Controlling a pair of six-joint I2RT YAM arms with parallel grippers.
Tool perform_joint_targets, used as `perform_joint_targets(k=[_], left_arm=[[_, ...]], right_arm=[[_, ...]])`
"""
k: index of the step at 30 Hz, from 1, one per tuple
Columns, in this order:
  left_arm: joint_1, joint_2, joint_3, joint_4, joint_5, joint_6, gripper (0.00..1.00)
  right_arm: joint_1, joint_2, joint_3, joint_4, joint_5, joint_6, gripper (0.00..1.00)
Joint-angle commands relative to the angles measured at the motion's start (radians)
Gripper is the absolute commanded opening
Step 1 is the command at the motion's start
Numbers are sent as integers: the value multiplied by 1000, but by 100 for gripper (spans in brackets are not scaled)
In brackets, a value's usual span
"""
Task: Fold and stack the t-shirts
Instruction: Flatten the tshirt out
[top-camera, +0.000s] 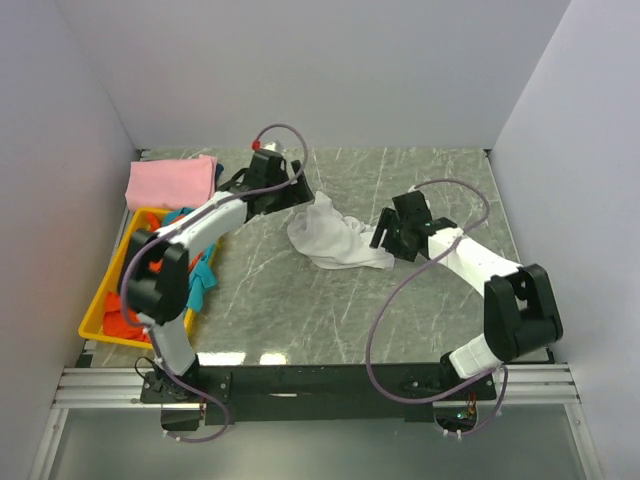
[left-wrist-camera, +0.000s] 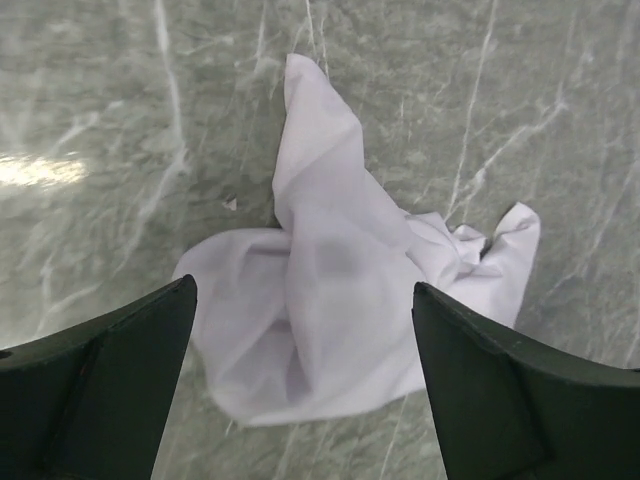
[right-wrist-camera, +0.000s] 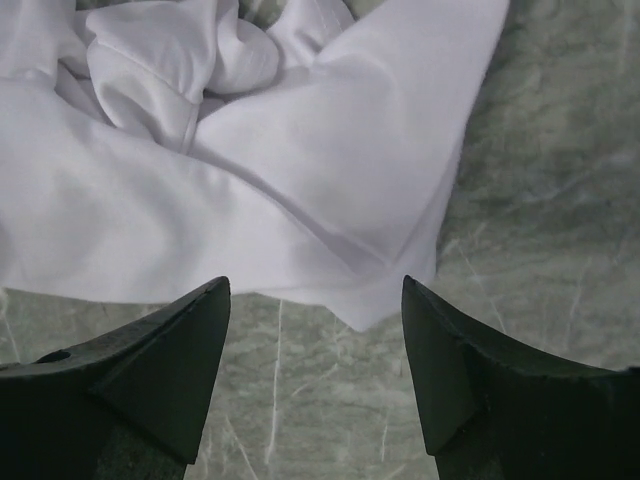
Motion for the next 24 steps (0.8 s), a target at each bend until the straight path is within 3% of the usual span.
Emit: perform_joint_targets(k=[1, 13, 18, 21, 24], left_arm=[[-17, 87, 103, -54, 70, 48, 93], [-42, 260, 198, -88, 146, 61, 86], [-56, 265, 180, -46, 182, 51, 81], [-56, 277, 187, -45, 211, 54, 69], [-56, 274, 171, -11, 252, 58, 37]], right_arm=[[-11, 57, 87, 21, -21, -37, 75], [-25, 163, 117, -37, 3, -31, 68], [-25, 192, 126, -62, 23, -25, 66], [-26, 212, 140, -60, 10, -29, 57], [-28, 235, 167, -69, -4, -42, 28]])
